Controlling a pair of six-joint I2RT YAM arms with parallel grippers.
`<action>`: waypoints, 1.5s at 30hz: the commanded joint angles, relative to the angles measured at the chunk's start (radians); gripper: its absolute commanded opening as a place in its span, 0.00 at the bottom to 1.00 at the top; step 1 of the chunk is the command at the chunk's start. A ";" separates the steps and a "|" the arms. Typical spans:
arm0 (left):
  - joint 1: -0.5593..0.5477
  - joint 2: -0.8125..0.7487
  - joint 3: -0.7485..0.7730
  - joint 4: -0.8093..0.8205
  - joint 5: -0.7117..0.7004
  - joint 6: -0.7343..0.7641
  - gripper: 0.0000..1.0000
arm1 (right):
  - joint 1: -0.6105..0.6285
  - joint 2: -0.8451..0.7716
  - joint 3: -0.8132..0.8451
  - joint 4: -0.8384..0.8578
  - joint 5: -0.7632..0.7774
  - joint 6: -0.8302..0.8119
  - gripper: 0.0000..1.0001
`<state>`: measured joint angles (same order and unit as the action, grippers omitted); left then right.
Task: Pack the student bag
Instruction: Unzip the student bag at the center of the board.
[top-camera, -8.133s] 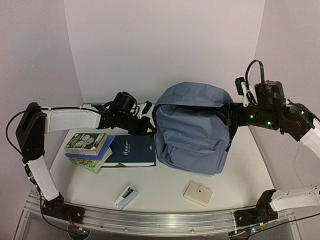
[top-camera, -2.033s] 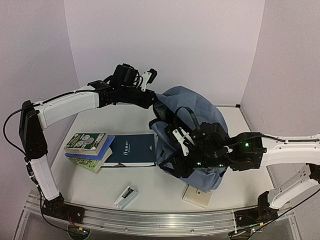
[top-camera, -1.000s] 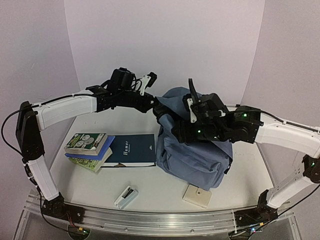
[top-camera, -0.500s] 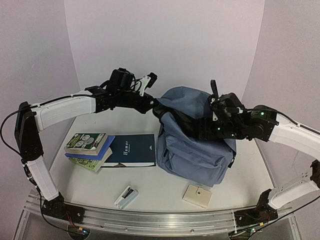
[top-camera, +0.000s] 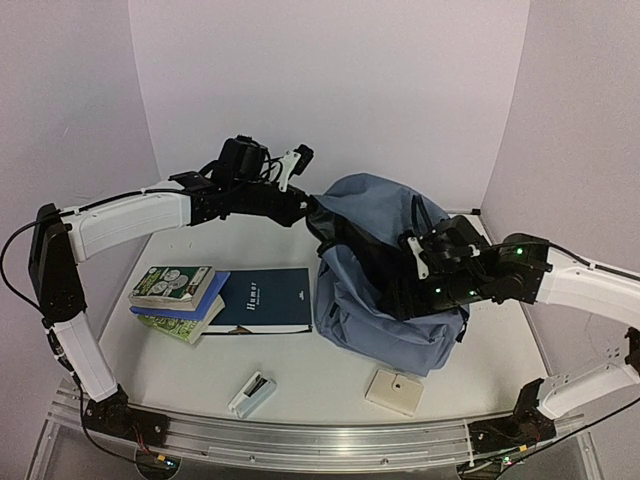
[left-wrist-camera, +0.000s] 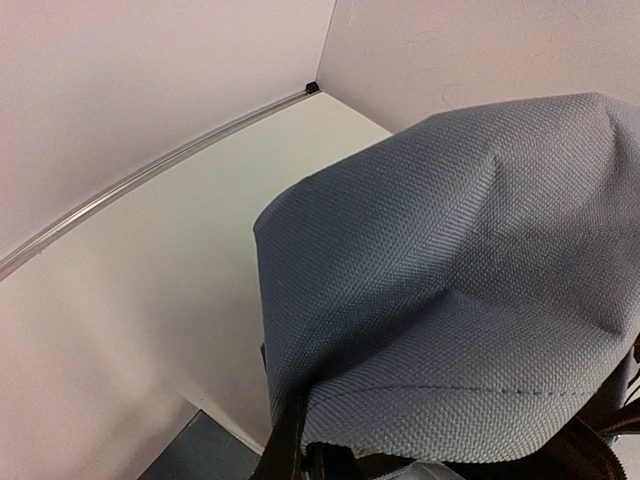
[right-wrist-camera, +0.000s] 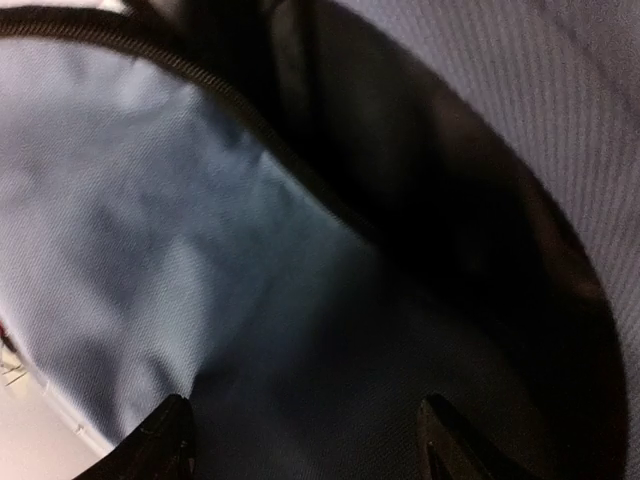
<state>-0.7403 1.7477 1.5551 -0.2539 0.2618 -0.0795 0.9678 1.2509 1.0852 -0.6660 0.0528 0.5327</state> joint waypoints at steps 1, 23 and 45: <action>0.004 -0.020 0.000 0.008 0.012 -0.034 0.00 | 0.031 -0.001 -0.059 0.027 -0.074 0.023 0.70; -0.225 -0.303 -0.133 -0.170 -0.010 0.049 0.87 | 0.082 0.034 -0.032 0.073 0.037 0.030 0.73; -0.237 -0.066 0.097 -0.427 0.117 0.156 0.42 | 0.082 0.001 -0.042 0.083 0.088 0.044 0.74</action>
<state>-0.9726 1.6920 1.6091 -0.6458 0.2820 0.0573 1.0443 1.2733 1.0283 -0.5950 0.0907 0.5657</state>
